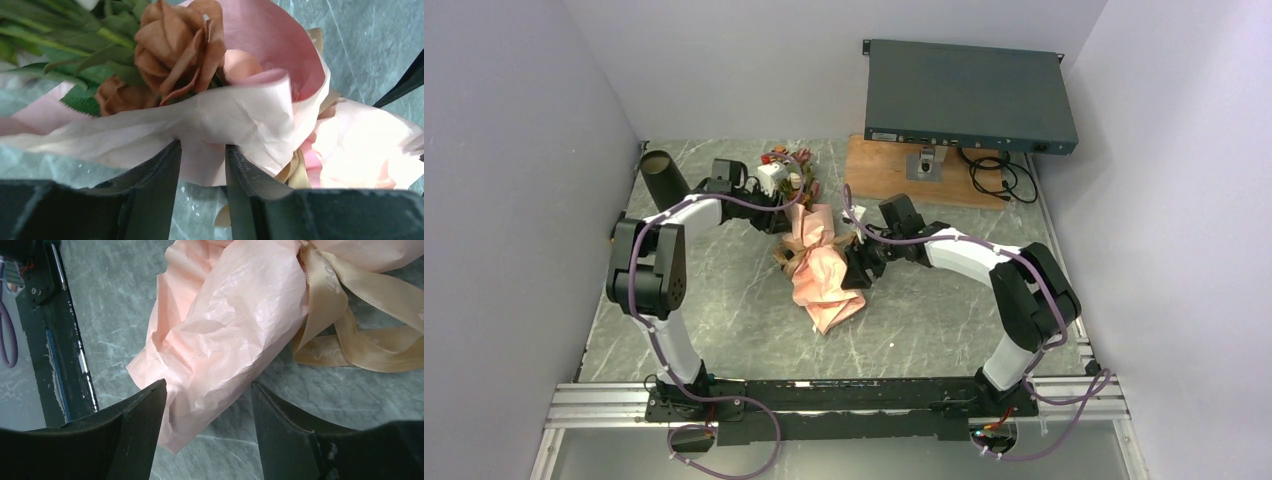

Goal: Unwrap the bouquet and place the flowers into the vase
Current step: Adjust the fake flower at the center of the board.

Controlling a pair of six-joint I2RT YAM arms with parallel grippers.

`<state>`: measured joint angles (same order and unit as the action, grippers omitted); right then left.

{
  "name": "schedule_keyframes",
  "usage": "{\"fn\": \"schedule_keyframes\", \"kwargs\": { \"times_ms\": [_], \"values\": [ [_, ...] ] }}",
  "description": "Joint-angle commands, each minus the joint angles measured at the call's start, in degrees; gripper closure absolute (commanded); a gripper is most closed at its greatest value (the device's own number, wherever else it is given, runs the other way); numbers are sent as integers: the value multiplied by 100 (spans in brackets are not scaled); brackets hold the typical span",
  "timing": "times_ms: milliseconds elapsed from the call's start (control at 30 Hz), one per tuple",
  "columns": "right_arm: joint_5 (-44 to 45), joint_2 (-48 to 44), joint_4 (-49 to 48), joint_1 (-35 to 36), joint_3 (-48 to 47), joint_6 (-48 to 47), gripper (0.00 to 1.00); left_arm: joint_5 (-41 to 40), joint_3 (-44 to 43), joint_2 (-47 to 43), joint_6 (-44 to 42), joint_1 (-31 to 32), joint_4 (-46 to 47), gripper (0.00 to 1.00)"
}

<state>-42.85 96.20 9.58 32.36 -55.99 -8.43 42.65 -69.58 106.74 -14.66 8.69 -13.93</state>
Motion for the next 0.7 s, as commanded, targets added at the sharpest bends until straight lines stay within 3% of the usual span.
{"fn": "schedule_keyframes", "kwargs": {
  "times_ms": [0,133,367,433,667],
  "values": [
    [81,-419,480,-93,-367,-498,33,238,306,-937,52,-328,261,54],
    [174,-737,720,-231,-466,-594,32,432,807,-2000,-769,-760,-488,51],
    [608,-516,817,-303,-851,-547,32,968,1957,-3263,-3499,-795,-1993,50],
    [698,-298,855,-300,-999,-482,32,1015,2208,-3349,-3705,-600,-1939,50],
    [943,279,954,-300,-1431,-424,29,251,2221,-2659,-3177,488,-1019,52]
  ]
}}
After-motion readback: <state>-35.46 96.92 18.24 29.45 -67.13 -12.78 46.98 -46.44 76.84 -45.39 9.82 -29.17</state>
